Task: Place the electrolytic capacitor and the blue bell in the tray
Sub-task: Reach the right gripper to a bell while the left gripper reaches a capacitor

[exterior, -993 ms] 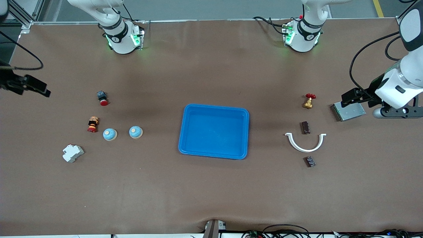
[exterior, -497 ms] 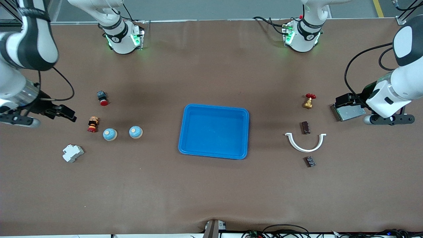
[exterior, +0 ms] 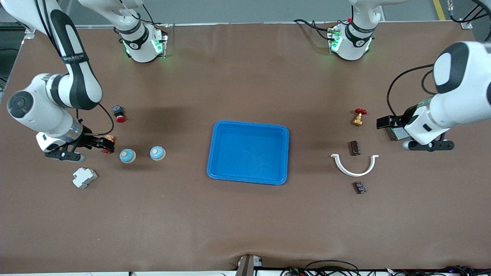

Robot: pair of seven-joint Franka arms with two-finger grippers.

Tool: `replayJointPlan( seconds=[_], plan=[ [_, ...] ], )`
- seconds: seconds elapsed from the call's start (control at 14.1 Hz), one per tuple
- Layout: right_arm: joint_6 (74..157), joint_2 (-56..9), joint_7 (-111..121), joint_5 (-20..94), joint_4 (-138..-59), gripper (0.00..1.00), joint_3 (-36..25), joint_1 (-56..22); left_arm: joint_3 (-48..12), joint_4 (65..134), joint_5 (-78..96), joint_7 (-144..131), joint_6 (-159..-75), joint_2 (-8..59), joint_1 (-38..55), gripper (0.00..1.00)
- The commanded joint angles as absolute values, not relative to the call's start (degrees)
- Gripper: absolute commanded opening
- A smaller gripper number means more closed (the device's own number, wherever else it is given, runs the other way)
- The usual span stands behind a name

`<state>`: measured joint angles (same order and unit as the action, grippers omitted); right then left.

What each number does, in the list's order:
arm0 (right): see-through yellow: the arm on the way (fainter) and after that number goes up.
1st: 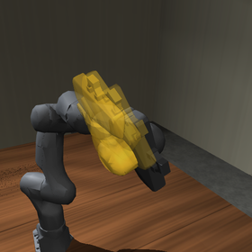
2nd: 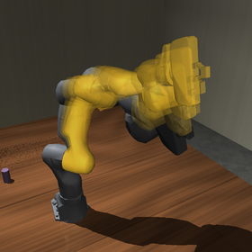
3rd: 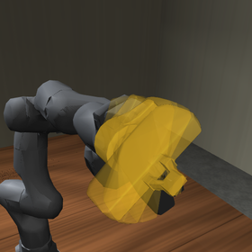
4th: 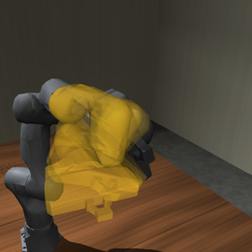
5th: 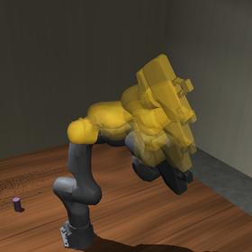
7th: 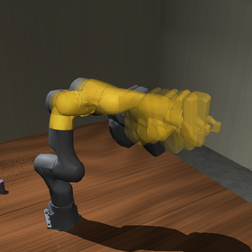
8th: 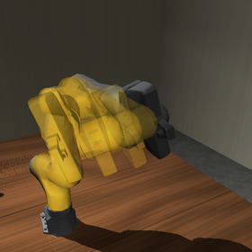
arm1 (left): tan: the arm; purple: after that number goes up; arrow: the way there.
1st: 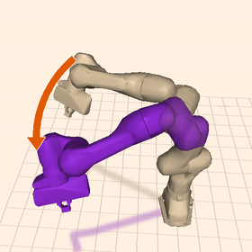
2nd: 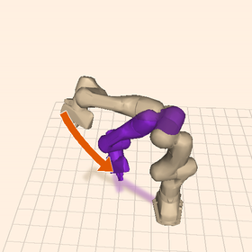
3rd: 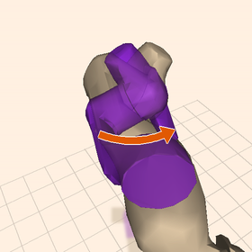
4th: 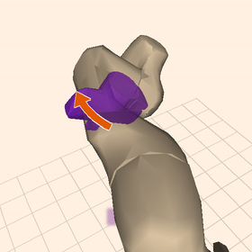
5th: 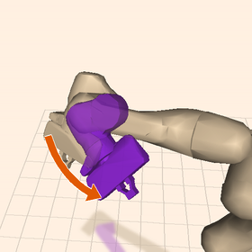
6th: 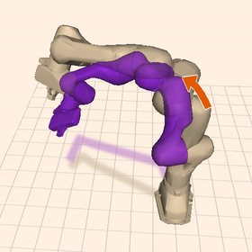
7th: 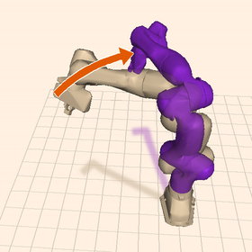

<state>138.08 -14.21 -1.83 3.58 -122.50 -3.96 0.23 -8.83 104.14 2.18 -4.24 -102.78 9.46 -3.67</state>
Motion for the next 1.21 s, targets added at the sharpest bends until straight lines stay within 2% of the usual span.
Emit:
replayJointPlan(
  seconds=[0.0,0.35,0.64,1.06,1.14],
  plan=[
    [142.0,-17.5,-2.2,3.3,-122.8,1.00,-3.9,0.2,-9.4,110.2,2.2,-3.8,-109.9,8.4,-4.1,1.00],
    [153.5,-23.5,-2.8,4.0,-125.5,1.00,-3.6,-0.6,-9.5,113.6,2.2,-5.0,-117.8,12.5,-3.6,1.00],
    [156.4,-27.0,-6.9,4.3,-125.3,1.00,-3.6,-3.0,-9.6,115.4,2.2,-6.9,-121.3,15.6,-3.3,1.00],
    [157.2,-28.1,-8.1,4.3,-125.4,1.00,-3.6,-4.3,-9.5,120.9,2.2,-9.8,-132.8,18.5,-1.5,1.00],
    [157.1,-28.1,-7.4,4.3,-125.4,0.71,-3.6,-4.5,-9.4,121.0,2.1,-9.8,-133.3,19.2,-1.4,1.00]
  ],
)
